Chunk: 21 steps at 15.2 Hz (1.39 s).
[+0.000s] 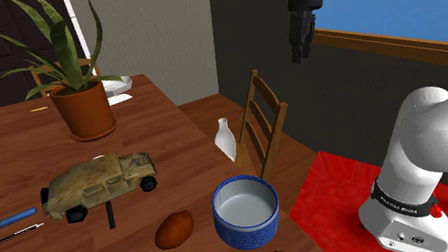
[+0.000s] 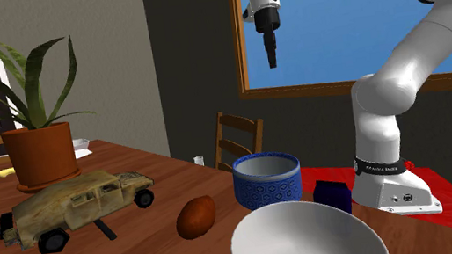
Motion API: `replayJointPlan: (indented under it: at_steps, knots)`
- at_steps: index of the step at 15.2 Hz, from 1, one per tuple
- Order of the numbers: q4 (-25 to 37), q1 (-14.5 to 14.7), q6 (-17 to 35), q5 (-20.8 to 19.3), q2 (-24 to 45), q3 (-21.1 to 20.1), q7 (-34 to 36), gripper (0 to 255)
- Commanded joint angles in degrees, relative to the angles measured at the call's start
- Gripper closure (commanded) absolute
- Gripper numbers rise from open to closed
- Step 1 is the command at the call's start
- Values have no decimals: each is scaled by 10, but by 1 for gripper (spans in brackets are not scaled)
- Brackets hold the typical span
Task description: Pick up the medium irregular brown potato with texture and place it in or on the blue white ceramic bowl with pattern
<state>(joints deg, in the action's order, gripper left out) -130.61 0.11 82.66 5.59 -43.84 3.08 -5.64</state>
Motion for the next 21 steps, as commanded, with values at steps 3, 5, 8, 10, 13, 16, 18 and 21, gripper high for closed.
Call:
replayJointPlan:
  at_steps: [3, 5, 8, 10, 13, 16, 18, 21]
  knots:
    - [-11, 15, 34, 10, 24, 1, -24, 0]
    - [-20, 30, 66, 21, 50, 1, -49, 0]
    - [-28, 54, 113, 39, 93, 0, -88, 0]
    - [-29, 69, 142, 51, 123, -1, -114, 0]
    - [-27, 93, 182, 71, 170, -5, -154, 0]
    - [-18, 116, 219, 92, 218, -10, -194, 0]
    - [-10, 131, 240, 107, 251, -15, -222, 0]
    - [6, 153, 269, 129, 301, -23, -262, 0]
